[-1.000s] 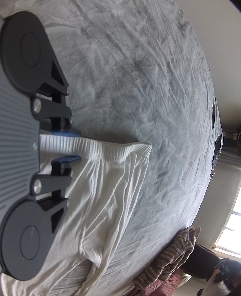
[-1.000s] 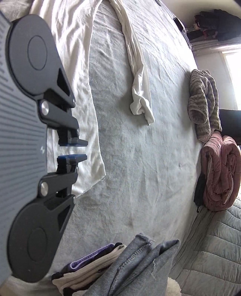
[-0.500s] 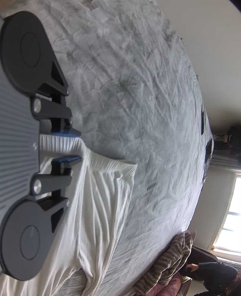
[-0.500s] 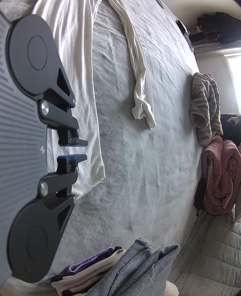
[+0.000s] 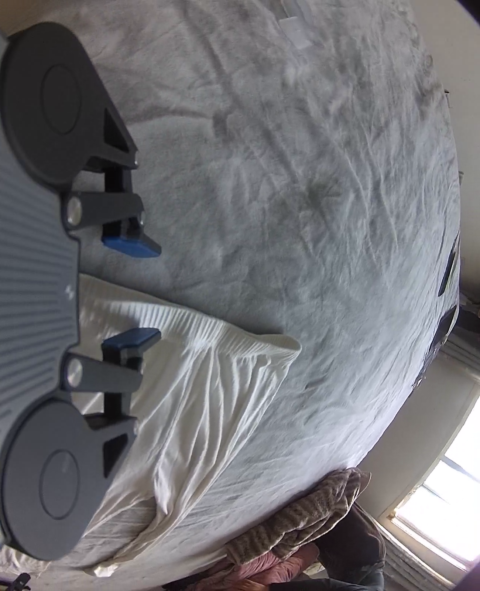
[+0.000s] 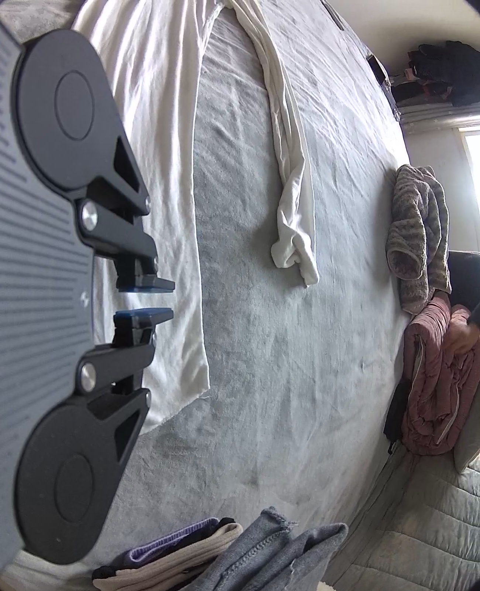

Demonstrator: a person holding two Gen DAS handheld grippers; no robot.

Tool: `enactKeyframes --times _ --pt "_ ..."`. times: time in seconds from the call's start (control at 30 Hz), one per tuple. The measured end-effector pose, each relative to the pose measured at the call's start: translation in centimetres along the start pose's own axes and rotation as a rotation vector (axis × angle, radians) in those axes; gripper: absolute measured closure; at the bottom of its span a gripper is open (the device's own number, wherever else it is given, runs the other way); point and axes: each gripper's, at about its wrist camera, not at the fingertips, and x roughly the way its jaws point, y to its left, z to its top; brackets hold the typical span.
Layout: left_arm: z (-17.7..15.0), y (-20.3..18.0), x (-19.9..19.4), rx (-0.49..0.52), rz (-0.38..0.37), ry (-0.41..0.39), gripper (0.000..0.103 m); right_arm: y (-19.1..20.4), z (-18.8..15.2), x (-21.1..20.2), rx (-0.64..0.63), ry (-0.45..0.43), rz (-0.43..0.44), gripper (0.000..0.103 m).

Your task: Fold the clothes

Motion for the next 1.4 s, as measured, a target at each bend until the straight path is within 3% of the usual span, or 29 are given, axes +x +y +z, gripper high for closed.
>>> enactKeyframes --times 0.07,0.13,0.17,0.2,0.3,0.43,0.67,0.87,1.0,1.13,1.17,1.3,1.4 --pt "-0.6 -0.6 0.4 0.006 -0.027 0.024 0.060 0.6 0.0 0.2 -0.014 0.004 0.008 0.090" --pt "-1.3 -1.9 1.1 0.070 0.024 0.014 0.060 1.1 0.0 0.5 -0.026 0.008 0.015 0.090" --pt "-1.7 -2.4 1.4 0.093 0.058 0.002 0.063 1.4 0.1 0.6 -0.031 0.010 0.017 0.090" --pt "-1.8 -2.6 1.4 0.101 0.079 -0.009 0.075 1.7 0.0 0.7 -0.037 0.011 0.020 0.090" --pt "-1.9 -2.8 1.1 0.102 0.113 -0.039 0.082 2.4 -0.1 0.8 -0.055 0.015 0.030 0.090" --pt "-1.0 -1.8 -0.1 0.094 0.145 -0.093 0.082 2.5 -0.3 1.0 -0.066 0.026 0.030 0.090" --pt "-1.2 -1.3 -0.8 0.129 0.183 -0.115 0.082 2.6 -0.6 1.4 -0.060 0.060 0.026 0.090" --pt "-0.8 -0.1 -1.8 0.099 0.180 -0.138 0.082 2.8 -0.7 1.4 -0.068 0.072 0.043 0.089" --pt "-2.1 -1.4 0.1 0.199 0.246 -0.093 0.082 3.2 -0.7 1.7 -0.081 0.078 0.035 0.089" --pt "-3.2 -3.3 1.2 0.369 0.328 -0.108 0.081 3.3 -0.6 1.6 -0.085 0.074 0.039 0.089" --pt "-3.0 -3.3 1.3 0.374 0.328 -0.104 0.079 3.4 -0.6 1.6 -0.086 0.072 0.040 0.089" --pt "-0.8 -0.5 0.2 0.169 0.214 -0.076 0.068 3.1 -0.6 1.3 -0.084 0.063 0.044 0.089" --pt "0.3 0.9 -0.8 0.063 0.185 -0.113 0.062 3.0 -0.4 1.1 -0.076 0.053 0.048 0.089"
